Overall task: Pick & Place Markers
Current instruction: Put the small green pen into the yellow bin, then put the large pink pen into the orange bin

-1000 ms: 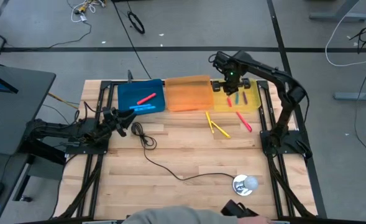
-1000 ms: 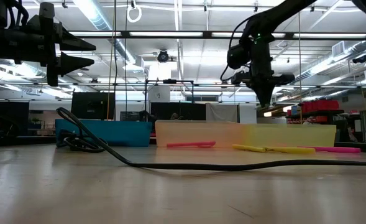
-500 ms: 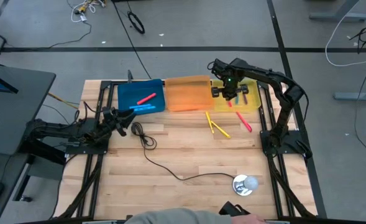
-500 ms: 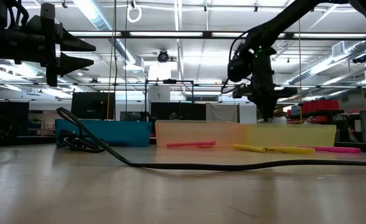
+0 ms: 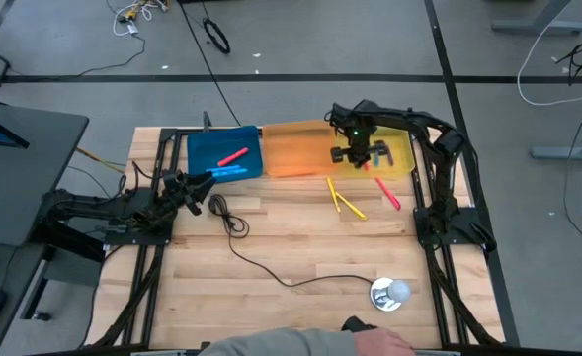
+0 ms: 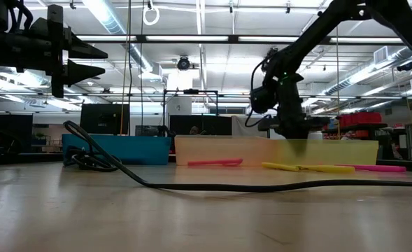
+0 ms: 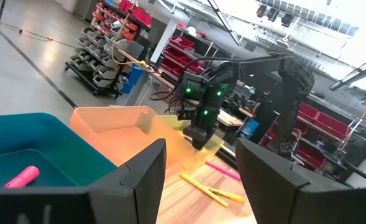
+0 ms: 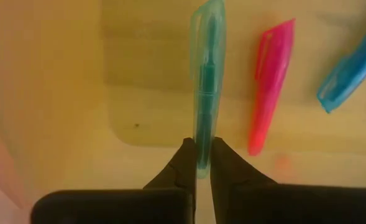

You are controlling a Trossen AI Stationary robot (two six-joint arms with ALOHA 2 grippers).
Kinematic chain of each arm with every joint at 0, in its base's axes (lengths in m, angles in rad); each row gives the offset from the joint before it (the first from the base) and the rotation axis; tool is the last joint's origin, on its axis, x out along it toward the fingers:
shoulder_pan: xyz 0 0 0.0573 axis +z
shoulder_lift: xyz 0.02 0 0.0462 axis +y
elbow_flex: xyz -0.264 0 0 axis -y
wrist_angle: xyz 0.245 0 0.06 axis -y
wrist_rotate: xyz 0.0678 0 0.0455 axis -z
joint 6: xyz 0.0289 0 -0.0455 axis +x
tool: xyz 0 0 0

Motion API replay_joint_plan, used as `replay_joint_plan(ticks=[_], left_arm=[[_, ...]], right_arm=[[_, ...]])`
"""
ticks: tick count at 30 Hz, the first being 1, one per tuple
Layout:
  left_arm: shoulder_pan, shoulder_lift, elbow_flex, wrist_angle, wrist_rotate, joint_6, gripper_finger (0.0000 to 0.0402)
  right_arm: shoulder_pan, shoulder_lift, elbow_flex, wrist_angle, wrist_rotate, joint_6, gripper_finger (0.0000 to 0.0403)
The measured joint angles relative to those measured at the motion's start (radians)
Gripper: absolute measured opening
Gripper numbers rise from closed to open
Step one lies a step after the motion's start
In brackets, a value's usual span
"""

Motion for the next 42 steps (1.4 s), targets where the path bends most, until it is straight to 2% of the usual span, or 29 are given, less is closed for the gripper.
replay_joint_plan(ticks=[4,13,18,42], left_arm=[[0.0,0.0,0.0,0.0,0.0,0.0,0.02],[0.0,0.0,0.0,0.0,0.0,0.0,0.02],[0.0,0.0,0.0,0.001,0.0,0.0,0.02],[0.0,0.0,0.0,0.001,0.001,0.0,0.02]], right_arm=[[0.0,0.002,0.0,-0.005,-0.025,-0.006,0.0032],[0.0,0.001,0.0,-0.013,-0.025,-0.014,0.0113],[0.0,-0.016,0.0,-0.008,-0.025,-0.024,0.0142],[0.044,-0.178,0.0,-0.002,-0.025,-0.018,0.013]])
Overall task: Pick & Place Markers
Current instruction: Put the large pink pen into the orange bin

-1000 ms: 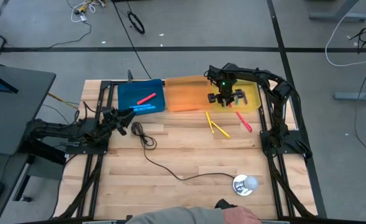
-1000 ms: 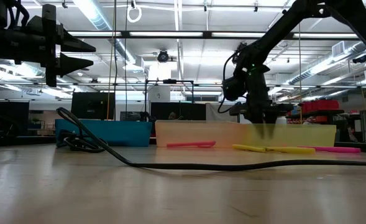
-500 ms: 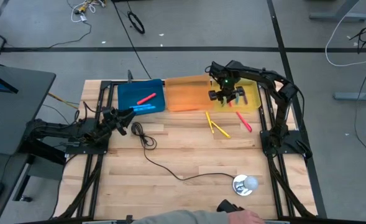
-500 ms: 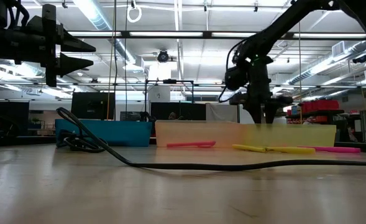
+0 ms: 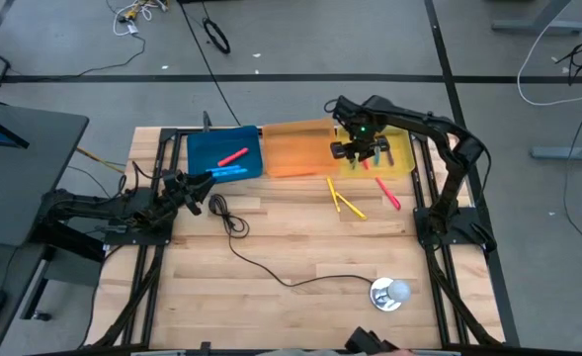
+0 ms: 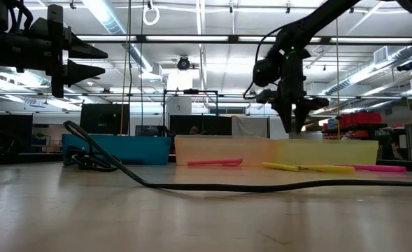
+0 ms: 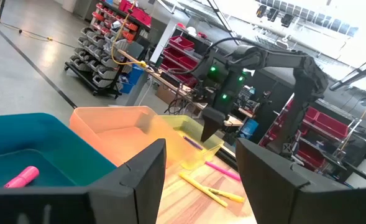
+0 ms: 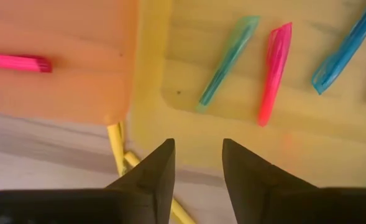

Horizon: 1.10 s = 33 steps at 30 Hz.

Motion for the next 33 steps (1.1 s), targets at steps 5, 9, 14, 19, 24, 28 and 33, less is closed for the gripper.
replay_joint_plan(ticks=[5,9,14,19,24,28,33], left_arm=[[0.0,0.0,0.0,0.0,0.0,0.0,0.02],[0.0,0.0,0.0,0.0,0.0,0.0,0.02],[0.0,0.0,0.0,0.0,0.0,0.0,0.02],[0.0,0.0,0.0,0.0,0.0,0.0,0.02],[0.0,0.0,0.0,0.0,0.0,0.0,0.02],[0.0,0.0,0.0,0.0,0.002,0.0,0.02],[0.0,0.0,0.0,0.0,0.003,0.0,0.02]], right_arm=[[0.02,-0.038,0.0,0.0,0.0,0.027,0.013],[0.029,-0.067,0.0,0.0,0.0,0.03,0.013],[0.037,-0.095,0.0,0.001,0.0,0.069,0.013],[0.053,-0.096,-0.014,0.009,0.001,0.022,0.013],[0.092,-0.141,-0.082,0.052,-0.001,-0.091,0.013],[0.126,-0.209,-0.196,0.107,-0.003,-0.115,0.013],[0.166,-0.315,-0.295,0.122,-0.003,-0.111,0.013]])
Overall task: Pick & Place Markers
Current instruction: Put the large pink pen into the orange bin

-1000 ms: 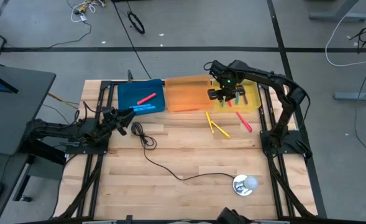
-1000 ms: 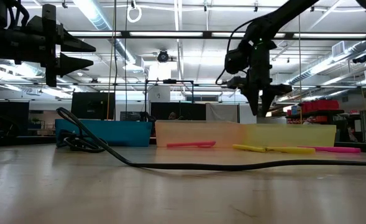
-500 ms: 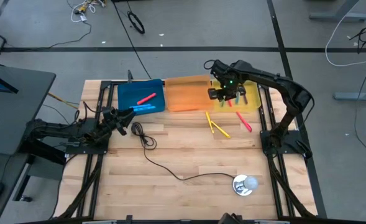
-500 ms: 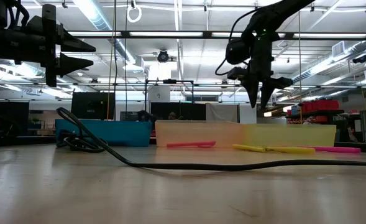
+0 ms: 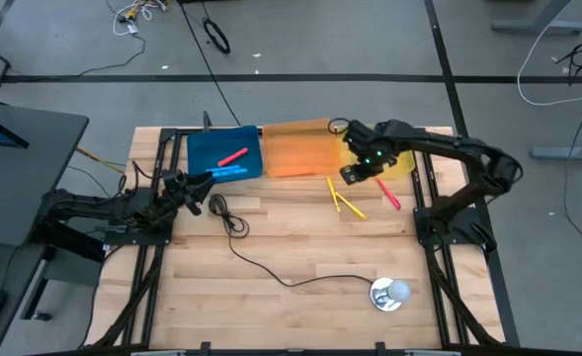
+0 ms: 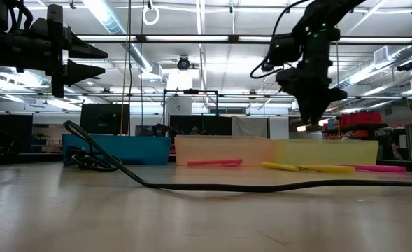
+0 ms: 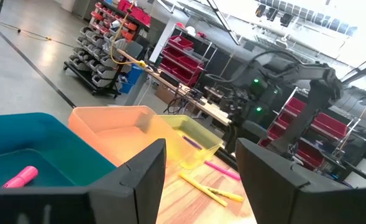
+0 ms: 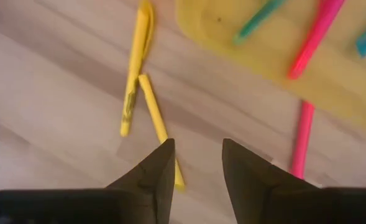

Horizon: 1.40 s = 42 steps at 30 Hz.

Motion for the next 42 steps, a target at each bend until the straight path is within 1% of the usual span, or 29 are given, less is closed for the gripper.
replay_joint_plan(ticks=[3,8,11,15,21,25,29,35,38,42], left_arm=[[0.0,0.0,0.0,0.0,0.0,0.0,0.02],[0.0,0.0,0.0,0.0,0.001,0.0,0.02],[0.0,0.0,0.0,0.0,0.0,0.0,0.02],[0.0,0.0,0.0,0.0,0.001,0.0,0.02],[0.0,0.0,0.0,0.0,0.0,0.001,0.02],[0.0,0.0,0.0,0.0,0.001,0.001,0.02],[0.0,0.0,0.0,0.0,0.0,0.001,0.02],[0.0,0.0,0.0,0.0,0.0,0.001,0.02],[0.0,0.0,0.0,0.0,0.001,0.0,0.02],[0.0,0.0,0.0,0.0,0.001,0.001,0.02]], right_arm=[[0.021,-0.061,-0.046,0.003,0.0,0.003,0.013],[0.034,-0.128,-0.112,-0.029,0.0,0.009,0.013],[0.039,-0.134,-0.13,-0.065,0.0,0.009,0.013],[0.035,-0.136,-0.141,-0.069,0.0,0.006,0.013],[-0.017,-0.136,-0.192,-0.063,0.004,-0.002,0.013],[-0.058,-0.142,-0.234,-0.054,0.008,-0.042,0.013],[-0.09,-0.16,-0.281,-0.008,0.036,-0.071,0.013],[-0.124,-0.174,-0.348,0.057,0.038,-0.089,0.013],[-0.14,-0.176,-0.373,0.08,0.04,-0.123,0.013],[-0.16,-0.176,-0.401,0.113,0.072,-0.135,0.013]])
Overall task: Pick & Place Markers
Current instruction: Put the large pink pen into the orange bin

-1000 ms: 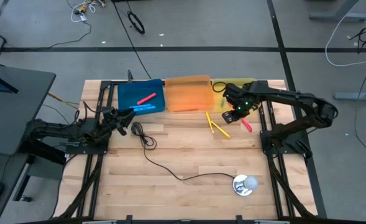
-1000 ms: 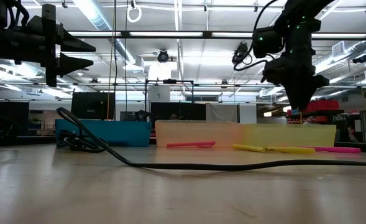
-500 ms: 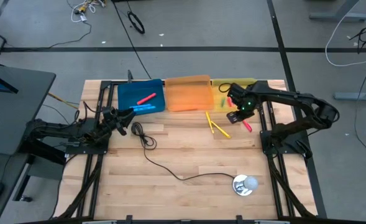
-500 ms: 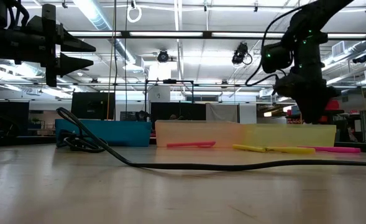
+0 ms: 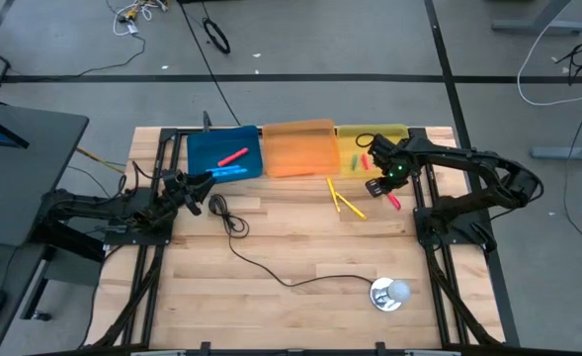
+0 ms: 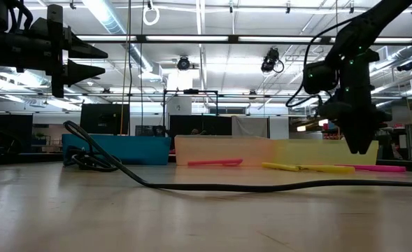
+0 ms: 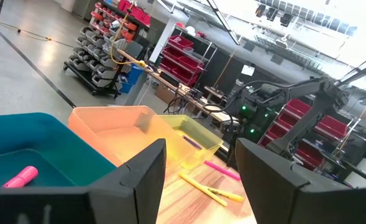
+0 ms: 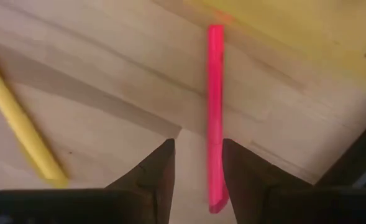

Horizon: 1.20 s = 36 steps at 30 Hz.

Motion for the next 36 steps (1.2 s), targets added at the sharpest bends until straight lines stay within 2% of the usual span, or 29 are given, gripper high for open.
replay_joint_plan(ticks=[14,23,28,36], left_arm=[[0.0,0.0,0.0,0.0,0.0,0.0,0.02],[0.0,0.0,0.0,0.0,0.0,0.0,0.02],[0.0,0.0,0.0,0.0,0.0,0.0,0.02],[0.0,0.0,0.0,0.0,0.0,0.0,0.02]], right_arm=[[-0.036,0.009,-0.1,0.097,0.003,-0.041,0.013],[-0.045,0.06,-0.108,0.115,-0.026,-0.043,0.0127],[-0.051,0.077,-0.106,0.114,-0.039,-0.046,0.0101],[-0.051,0.076,-0.105,0.112,-0.045,-0.043,0.0024]])
